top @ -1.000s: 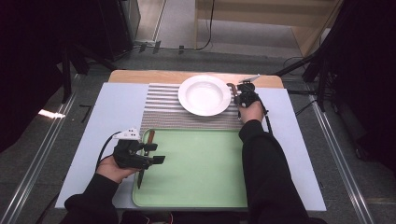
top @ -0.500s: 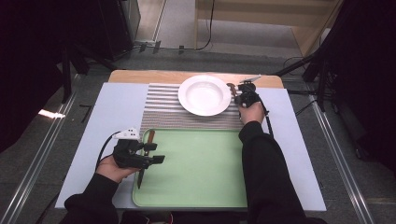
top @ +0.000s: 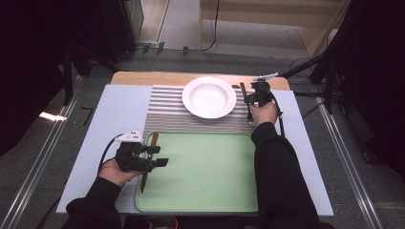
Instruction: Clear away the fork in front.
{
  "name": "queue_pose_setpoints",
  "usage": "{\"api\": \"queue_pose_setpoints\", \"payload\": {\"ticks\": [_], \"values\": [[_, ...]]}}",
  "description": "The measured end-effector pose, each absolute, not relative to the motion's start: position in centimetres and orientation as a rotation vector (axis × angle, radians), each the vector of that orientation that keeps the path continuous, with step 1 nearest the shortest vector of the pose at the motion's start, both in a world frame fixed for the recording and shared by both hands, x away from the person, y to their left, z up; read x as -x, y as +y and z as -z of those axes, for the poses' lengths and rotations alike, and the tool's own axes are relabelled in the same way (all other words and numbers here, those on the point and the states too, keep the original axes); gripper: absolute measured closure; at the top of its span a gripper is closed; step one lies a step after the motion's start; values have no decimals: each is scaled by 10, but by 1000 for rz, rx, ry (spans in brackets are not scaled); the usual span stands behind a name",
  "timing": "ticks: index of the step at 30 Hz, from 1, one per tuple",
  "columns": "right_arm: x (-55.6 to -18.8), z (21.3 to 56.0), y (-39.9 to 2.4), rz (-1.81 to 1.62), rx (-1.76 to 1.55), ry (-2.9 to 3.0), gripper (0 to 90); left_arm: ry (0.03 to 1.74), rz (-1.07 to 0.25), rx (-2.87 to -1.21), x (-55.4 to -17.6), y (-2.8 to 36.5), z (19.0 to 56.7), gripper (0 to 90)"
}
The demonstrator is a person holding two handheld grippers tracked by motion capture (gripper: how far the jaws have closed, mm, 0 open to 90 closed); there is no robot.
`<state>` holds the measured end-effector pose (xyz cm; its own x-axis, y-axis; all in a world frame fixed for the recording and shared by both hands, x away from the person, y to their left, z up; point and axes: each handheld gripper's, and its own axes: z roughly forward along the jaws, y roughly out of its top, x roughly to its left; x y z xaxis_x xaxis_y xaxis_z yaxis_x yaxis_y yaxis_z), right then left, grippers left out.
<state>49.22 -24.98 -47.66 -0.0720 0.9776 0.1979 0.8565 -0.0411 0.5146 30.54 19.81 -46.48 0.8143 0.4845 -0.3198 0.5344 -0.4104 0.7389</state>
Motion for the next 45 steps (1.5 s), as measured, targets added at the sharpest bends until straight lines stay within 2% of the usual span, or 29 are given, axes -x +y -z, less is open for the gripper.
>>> {"api": "queue_pose_setpoints", "payload": {"ticks": [23,45], "values": [[-454,425,-254,-1034,-1815,2115,758,772,57,-2068,-308,197,464,315],[-410,403,-250,-1193,-1678,2204,758,783,55,-2056,-310,197,463,315]]}}
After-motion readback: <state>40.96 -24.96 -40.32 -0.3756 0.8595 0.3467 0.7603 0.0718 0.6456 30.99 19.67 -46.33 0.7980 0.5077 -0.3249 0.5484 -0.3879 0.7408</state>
